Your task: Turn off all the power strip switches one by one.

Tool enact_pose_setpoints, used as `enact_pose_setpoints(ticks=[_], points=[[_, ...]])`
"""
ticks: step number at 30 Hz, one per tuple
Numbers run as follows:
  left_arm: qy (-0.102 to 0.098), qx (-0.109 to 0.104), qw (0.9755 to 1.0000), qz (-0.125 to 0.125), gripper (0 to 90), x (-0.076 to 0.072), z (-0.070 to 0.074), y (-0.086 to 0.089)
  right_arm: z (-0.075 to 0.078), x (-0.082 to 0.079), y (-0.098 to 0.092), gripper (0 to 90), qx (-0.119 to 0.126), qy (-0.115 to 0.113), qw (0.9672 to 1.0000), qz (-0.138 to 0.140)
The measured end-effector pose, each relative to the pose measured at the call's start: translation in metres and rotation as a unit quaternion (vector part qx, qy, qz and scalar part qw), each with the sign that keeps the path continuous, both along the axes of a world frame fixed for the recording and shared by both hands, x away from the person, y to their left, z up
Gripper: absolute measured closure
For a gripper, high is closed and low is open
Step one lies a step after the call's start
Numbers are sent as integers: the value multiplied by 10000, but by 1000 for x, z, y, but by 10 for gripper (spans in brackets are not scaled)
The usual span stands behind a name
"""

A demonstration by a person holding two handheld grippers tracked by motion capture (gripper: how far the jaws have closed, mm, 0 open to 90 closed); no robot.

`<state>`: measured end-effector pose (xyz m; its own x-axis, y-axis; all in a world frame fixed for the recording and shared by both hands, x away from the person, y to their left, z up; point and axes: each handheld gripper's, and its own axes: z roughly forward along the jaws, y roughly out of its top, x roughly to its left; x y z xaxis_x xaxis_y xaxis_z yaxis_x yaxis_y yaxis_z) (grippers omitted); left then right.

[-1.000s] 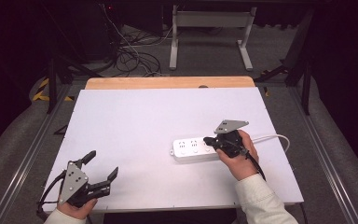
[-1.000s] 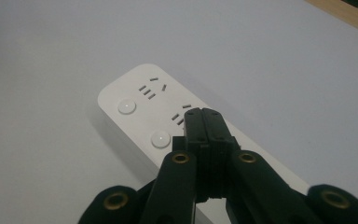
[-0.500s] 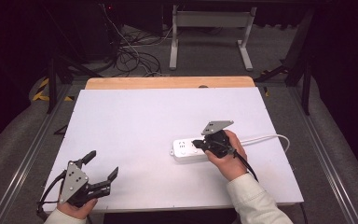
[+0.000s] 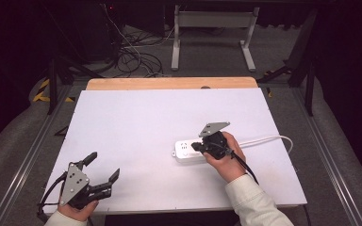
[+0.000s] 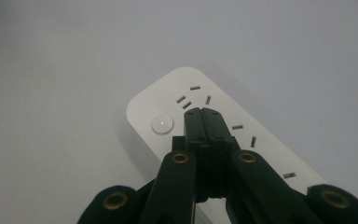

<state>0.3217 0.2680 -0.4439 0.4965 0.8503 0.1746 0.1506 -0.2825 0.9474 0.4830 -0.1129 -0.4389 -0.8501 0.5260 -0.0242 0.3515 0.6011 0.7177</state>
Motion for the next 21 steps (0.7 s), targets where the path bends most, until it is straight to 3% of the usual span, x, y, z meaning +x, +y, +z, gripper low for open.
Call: enact_pose_setpoints(ticks=[5, 15, 21], points=[[0, 2, 10000, 0, 148, 0, 0, 0, -1, 1, 1, 900, -63, 42, 10000, -39], [-1, 0, 10000, 2, 149, 0, 0, 0, -6, 3, 3, 900, -449, 157, 9989, -5], [3, 1, 10000, -2, 148, 0, 0, 0, -7, 3, 3, 900, -514, 168, 9985, -35]])
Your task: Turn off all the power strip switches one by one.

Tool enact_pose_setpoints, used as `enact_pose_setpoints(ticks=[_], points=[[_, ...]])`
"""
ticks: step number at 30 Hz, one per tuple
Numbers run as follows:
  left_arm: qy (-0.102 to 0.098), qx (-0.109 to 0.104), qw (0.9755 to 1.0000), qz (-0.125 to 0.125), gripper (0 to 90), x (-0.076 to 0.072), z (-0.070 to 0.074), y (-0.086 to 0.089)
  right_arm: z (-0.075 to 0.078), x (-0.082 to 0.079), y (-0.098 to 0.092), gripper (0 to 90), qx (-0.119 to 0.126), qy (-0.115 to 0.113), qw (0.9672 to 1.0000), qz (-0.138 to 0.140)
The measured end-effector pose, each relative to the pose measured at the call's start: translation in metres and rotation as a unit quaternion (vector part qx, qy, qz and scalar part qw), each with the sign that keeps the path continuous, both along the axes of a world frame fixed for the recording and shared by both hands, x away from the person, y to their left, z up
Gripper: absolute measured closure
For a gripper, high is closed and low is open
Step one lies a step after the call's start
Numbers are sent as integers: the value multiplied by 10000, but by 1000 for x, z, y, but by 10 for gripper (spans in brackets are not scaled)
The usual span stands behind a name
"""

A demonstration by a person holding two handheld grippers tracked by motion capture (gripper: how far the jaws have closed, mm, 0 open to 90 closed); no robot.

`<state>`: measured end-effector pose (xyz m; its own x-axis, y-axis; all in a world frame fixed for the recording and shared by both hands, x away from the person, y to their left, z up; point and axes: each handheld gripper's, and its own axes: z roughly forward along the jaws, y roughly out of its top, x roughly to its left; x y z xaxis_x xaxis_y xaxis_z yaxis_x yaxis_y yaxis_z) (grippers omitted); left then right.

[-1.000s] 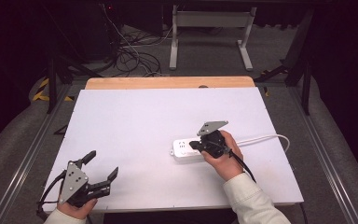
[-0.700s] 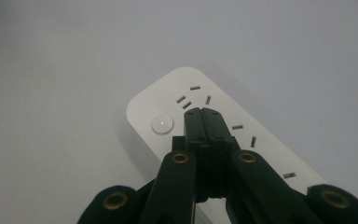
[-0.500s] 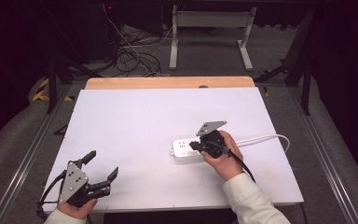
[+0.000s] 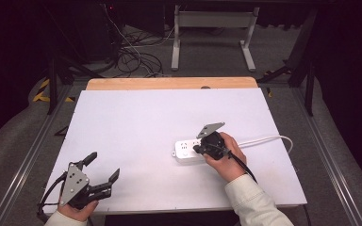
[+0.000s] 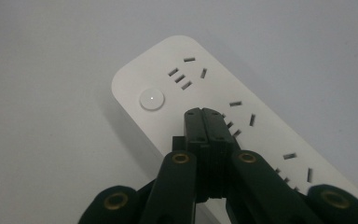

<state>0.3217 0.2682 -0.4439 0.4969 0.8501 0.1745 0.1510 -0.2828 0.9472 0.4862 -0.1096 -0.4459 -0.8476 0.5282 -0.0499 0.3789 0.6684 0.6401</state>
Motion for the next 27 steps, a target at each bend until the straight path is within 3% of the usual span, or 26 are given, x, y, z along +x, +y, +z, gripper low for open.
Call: enact_pose_setpoints(ticks=[27], points=[[-14, 3, 10000, 5, 148, 0, 0, 0, -2, -1, 1, 900, -70, 47, 9999, -84]])
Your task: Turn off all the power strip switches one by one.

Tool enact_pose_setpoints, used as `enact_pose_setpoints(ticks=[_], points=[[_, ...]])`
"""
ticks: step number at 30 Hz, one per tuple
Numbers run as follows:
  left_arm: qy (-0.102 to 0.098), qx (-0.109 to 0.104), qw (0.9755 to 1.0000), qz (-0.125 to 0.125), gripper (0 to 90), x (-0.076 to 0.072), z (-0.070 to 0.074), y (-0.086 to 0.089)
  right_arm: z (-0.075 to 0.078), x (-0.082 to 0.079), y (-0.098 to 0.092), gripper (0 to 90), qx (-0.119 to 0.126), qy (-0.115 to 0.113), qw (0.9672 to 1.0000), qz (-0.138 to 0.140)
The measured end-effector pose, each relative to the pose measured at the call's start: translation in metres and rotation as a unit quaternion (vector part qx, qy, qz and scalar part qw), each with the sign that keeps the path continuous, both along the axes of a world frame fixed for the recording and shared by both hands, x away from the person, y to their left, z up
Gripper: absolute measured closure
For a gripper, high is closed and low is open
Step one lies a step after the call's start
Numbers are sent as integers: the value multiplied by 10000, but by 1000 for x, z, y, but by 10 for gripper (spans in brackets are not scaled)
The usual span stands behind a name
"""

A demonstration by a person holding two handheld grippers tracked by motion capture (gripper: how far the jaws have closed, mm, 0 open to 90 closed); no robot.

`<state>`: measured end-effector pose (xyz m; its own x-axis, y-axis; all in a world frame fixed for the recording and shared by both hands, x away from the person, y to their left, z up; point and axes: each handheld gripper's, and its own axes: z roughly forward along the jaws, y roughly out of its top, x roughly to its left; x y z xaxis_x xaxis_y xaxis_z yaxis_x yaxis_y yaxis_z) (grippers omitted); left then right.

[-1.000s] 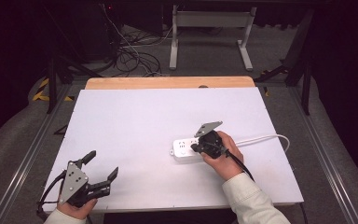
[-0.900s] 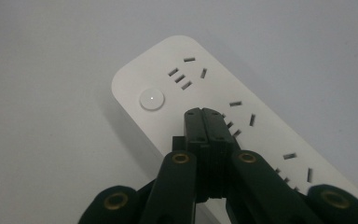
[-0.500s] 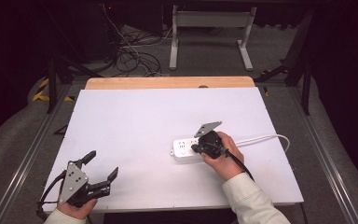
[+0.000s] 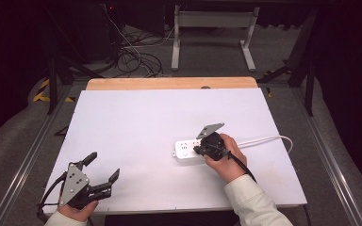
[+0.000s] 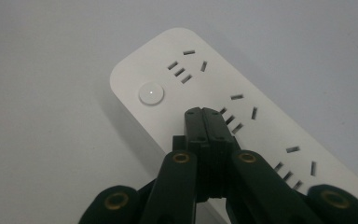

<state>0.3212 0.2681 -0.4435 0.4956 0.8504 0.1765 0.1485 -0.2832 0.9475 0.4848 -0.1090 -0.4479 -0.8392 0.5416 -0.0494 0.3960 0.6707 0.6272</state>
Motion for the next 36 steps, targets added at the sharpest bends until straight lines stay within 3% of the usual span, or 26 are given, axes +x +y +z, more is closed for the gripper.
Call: enact_pose_setpoints(ticks=[19, 22, 24, 26, 29, 36], points=[[-9, 11, 10000, 3, 148, 0, 0, -1, -1, 0, -1, 900, 36, 37, 9999, -127], [-3, 4, 10000, 1, 148, -1, 0, 0, -2, -1, -3, 900, 136, -11, 9998, -162], [-15, 16, 10000, -2, 148, -1, 1, 0, 2, -4, -4, 900, 192, -248, 9994, -108], [-28, -2, 10000, -1, 148, 0, 0, 1, 11, -6, -9, 900, 696, -355, 9969, -72], [-23, 20, 10000, 0, 148, 1, 0, 0, 27, -12, -13, 900, 986, -618, 9932, -56], [0, 9, 10000, -6, 148, 0, 0, 0, 31, -15, -12, 900, 993, -672, 9928, 4]])
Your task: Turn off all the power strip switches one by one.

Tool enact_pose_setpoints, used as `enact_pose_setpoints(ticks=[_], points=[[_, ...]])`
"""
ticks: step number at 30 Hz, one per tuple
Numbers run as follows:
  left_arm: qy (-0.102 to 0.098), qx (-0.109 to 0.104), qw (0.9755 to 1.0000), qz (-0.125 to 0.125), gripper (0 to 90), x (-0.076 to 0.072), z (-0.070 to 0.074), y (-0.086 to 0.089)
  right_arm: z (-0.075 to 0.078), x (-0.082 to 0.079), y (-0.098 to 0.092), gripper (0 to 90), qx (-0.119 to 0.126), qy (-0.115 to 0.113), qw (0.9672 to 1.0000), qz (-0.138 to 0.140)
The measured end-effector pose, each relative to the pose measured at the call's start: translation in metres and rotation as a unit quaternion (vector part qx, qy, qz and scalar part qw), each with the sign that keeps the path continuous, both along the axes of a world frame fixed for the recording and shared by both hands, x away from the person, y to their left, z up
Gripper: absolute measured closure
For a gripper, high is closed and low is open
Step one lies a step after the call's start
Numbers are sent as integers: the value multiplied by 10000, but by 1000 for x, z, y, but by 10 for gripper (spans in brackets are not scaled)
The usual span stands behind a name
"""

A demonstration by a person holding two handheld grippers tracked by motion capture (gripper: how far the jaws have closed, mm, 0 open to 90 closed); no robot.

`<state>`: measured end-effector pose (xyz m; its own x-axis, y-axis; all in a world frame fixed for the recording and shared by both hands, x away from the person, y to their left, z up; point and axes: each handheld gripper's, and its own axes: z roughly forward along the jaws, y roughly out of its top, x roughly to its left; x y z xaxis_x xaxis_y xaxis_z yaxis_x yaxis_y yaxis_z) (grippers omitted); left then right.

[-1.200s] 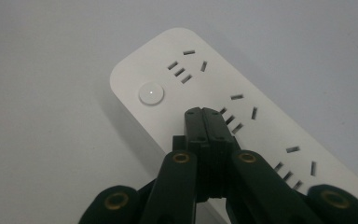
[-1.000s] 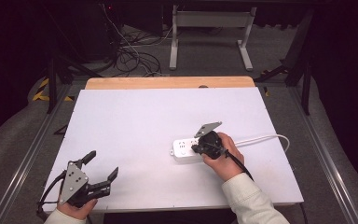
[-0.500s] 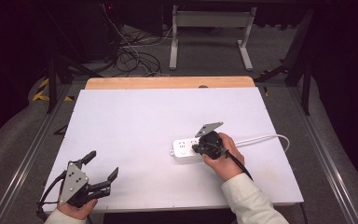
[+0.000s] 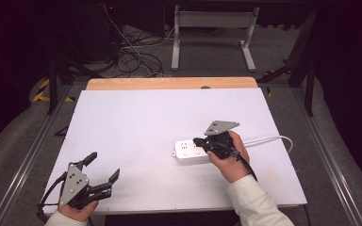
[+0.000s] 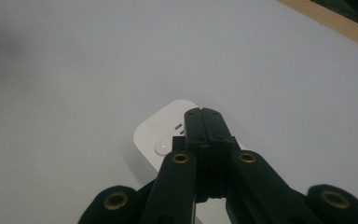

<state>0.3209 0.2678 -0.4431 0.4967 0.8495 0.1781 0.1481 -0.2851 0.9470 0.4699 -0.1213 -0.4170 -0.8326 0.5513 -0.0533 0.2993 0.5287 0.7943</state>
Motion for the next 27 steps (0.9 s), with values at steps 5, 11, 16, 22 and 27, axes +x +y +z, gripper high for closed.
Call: enact_pose_setpoints(ticks=[5, 11, 16, 22, 27], points=[[-3, -3, 10000, -5, 148, 1, 0, 0, -1, 1, 1, 900, 1, 9, 10000, 21], [-3, -1, 10000, -4, 148, 1, 0, 0, -3, 2, 7, 900, -39, 74, 9999, 117], [-4, -1, 10000, -2, 148, 0, 0, 0, -9, 0, 23, 900, -264, 153, 9990, 335], [-1, -12, 10000, -4, 148, 1, 0, 0, -19, 3, 35, 900, -384, 297, 9980, 403], [-15, -3, 10000, -1, 148, 1, 0, 0, -25, 4, 42, 900, -479, 394, 9972, 407]])
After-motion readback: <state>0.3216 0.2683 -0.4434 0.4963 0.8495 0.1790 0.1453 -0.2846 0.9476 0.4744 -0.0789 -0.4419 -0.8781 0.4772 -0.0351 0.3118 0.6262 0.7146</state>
